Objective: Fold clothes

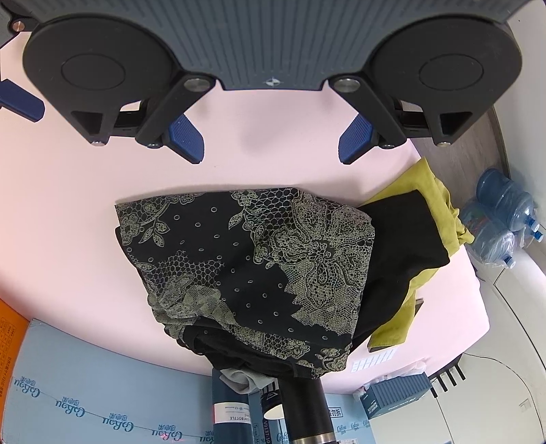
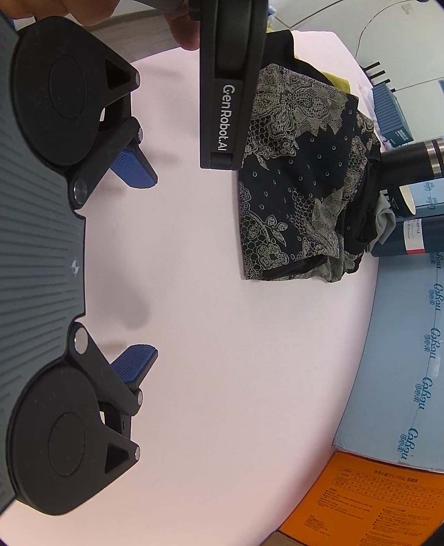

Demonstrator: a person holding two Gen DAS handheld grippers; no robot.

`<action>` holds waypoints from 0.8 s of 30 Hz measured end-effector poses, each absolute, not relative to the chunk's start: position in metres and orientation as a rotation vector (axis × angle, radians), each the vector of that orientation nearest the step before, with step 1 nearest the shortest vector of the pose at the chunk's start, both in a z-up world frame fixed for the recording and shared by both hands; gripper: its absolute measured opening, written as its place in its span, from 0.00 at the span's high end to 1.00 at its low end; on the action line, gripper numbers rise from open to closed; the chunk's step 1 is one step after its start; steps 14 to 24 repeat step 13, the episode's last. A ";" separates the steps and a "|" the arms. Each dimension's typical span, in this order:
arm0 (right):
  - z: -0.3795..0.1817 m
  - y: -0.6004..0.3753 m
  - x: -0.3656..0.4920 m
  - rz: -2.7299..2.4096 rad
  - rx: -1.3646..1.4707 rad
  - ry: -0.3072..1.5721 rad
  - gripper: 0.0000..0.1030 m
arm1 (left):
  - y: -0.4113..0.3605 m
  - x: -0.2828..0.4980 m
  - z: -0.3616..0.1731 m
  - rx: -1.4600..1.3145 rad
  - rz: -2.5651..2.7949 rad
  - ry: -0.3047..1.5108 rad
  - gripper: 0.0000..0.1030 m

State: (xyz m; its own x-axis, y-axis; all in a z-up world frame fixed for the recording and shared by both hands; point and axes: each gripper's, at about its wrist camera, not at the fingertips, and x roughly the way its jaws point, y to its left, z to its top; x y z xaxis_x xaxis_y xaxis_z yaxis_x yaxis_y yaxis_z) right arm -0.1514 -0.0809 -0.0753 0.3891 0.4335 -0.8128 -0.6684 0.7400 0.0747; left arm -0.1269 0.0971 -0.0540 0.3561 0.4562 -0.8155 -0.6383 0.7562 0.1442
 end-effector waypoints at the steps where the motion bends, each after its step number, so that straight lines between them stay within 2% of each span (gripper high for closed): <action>1: -0.076 -0.080 -0.151 0.714 -0.285 0.938 0.04 | 0.097 -0.127 -0.054 -0.212 0.714 0.977 0.18; 24: -0.082 -0.079 -0.144 0.685 -0.277 0.958 0.04 | 0.104 -0.124 -0.055 -0.209 0.709 0.961 0.18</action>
